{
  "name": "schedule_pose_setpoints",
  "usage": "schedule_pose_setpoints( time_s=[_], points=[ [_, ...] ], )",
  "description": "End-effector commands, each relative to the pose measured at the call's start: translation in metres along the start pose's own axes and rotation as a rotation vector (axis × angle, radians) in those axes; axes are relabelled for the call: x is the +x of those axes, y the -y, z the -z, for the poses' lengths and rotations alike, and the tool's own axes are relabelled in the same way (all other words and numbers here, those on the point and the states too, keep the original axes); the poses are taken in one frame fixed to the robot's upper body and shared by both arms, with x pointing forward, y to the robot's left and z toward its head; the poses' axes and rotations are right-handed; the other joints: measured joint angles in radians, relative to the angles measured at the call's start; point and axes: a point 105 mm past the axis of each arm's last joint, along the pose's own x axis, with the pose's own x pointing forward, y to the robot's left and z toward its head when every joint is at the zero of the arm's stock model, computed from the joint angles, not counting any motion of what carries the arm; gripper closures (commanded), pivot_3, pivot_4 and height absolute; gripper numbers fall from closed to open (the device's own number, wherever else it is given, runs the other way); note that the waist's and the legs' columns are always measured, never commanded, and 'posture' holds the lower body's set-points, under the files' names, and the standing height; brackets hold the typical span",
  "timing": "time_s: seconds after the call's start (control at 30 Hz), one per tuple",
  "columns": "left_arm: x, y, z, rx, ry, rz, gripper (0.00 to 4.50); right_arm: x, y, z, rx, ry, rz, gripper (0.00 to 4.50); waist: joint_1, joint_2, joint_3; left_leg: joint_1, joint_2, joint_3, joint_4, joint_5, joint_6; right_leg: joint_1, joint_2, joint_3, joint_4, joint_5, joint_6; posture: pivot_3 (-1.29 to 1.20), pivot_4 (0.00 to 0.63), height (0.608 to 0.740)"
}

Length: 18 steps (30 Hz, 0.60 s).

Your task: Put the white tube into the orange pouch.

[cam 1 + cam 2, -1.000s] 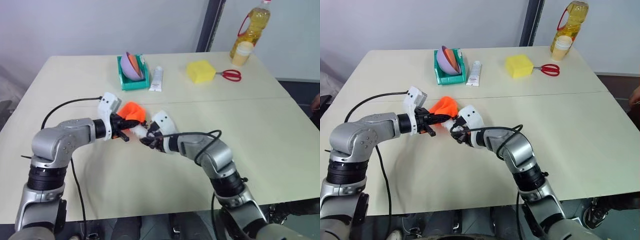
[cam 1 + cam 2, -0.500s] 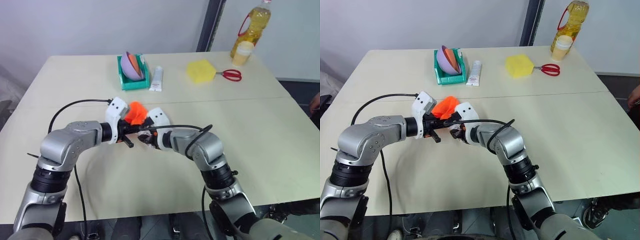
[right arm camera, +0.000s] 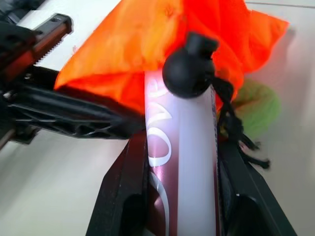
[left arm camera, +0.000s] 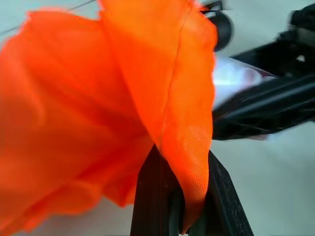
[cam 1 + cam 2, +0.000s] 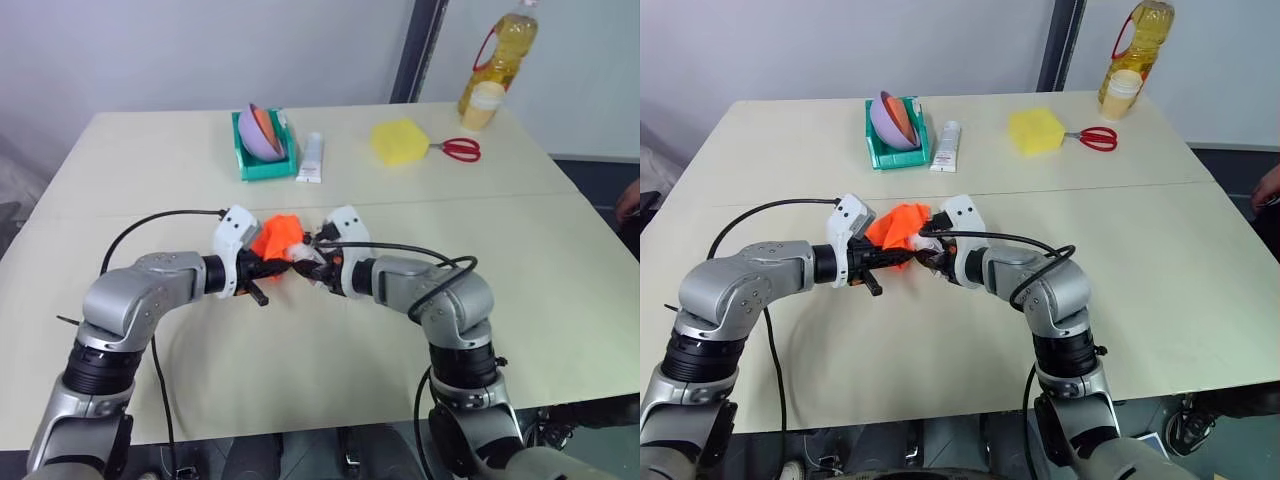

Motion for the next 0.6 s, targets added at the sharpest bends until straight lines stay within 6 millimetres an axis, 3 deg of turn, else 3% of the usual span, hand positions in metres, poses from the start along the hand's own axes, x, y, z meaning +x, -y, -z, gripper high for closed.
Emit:
schedule_pose_setpoints(
  time_s=[0.03,0.3,0.47,0.6],
  points=[
    [0.004,0.035,-0.020,0.078,0.058,0.152,4.50,0.013,-0.012,-0.009,-0.102,-0.009,-0.001,3.50,0.000,0.000,0.000,0.000,0.000,0.000,0.000,0.000,0.000,0.000,0.000,0.000,0.000,0.000,0.000,0.00,0.150,0.726],
    [0.008,0.044,-0.016,0.083,0.046,0.191,4.50,0.031,-0.026,-0.013,-0.150,-0.031,-0.020,3.50,0.002,0.000,0.000,-0.001,-0.001,0.000,0.000,0.000,0.000,0.000,-0.001,0.000,0.000,0.000,0.000,0.00,0.150,0.726],
    [0.006,0.033,-0.013,0.074,0.041,0.152,4.50,0.027,-0.021,-0.013,-0.146,-0.015,-0.009,3.50,0.001,0.000,0.000,-0.001,0.000,0.000,0.000,0.000,0.000,0.000,0.000,0.000,0.000,0.000,0.000,0.00,0.150,0.726],
    [0.003,0.020,-0.013,0.053,0.046,0.102,4.50,0.018,-0.019,-0.012,-0.197,0.000,-0.023,1.71,0.004,0.000,0.000,-0.001,-0.001,0.000,0.000,0.000,0.000,0.000,-0.001,0.000,0.000,0.000,0.000,0.00,0.150,0.726]
  ],
)
